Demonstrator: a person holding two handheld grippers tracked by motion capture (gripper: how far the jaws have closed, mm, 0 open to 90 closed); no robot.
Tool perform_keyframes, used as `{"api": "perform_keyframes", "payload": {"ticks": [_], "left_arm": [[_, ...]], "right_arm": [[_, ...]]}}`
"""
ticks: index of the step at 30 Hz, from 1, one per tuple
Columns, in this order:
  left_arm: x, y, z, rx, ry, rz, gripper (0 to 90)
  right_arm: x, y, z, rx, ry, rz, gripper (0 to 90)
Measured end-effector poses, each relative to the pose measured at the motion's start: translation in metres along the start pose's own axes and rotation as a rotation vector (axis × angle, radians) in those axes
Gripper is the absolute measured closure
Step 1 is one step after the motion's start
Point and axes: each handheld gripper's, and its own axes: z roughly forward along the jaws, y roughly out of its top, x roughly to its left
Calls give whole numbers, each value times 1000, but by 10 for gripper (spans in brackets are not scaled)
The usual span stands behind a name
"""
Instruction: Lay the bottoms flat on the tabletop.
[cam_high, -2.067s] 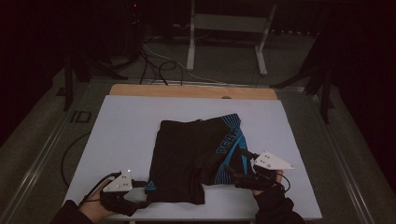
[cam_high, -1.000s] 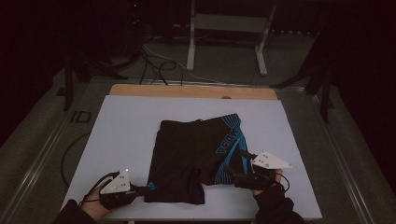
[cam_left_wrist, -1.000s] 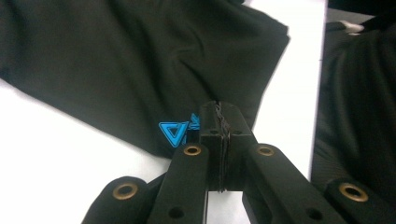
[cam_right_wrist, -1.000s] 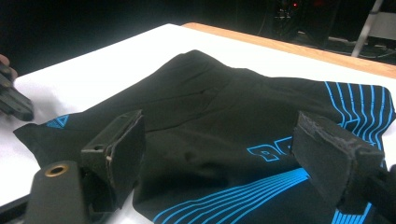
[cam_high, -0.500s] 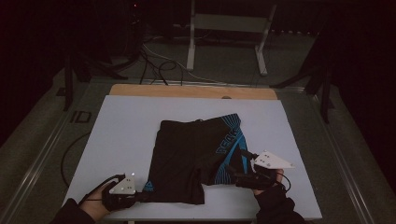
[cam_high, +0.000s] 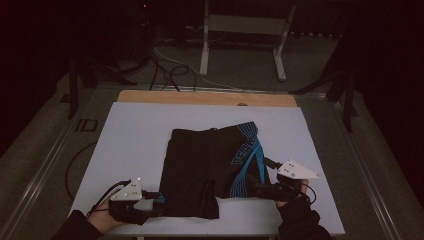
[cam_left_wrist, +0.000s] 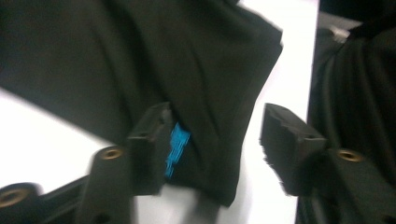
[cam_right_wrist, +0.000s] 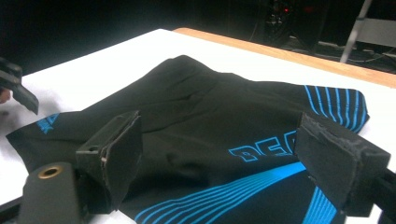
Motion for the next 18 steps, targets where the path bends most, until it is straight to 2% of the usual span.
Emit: {"api": "perform_keyframes", "payload": {"ticks": [2,3,7,10,13,16,17,18], "left_arm": [[0,5,0,-7,-1,-7,320],[-1,11,1,-13,4,1,280],[-1,22,3,-35,2,-1,185],[-1,25,3,-38,6,-2,159],[1,38,4,-70,8,0,110],[2,44,4,-83,10,-2,101],[2,47,5,-90,14,3,98],[4,55,6,-92,25,9,99]], "right_arm": [[-1,0,0,0,3,-2,160],[-2,-1,-1,3,1,-11,155],[-2,-2,-2,4,-3,-16,153],[-3,-2,-2,2,-2,-18,153],[-10,-4,-5,-5,-7,-19,136],[-14,-5,-5,-4,-13,-23,117],[-19,-7,-5,8,-17,-18,105],[-22,-8,-5,9,-24,-17,104]]}}
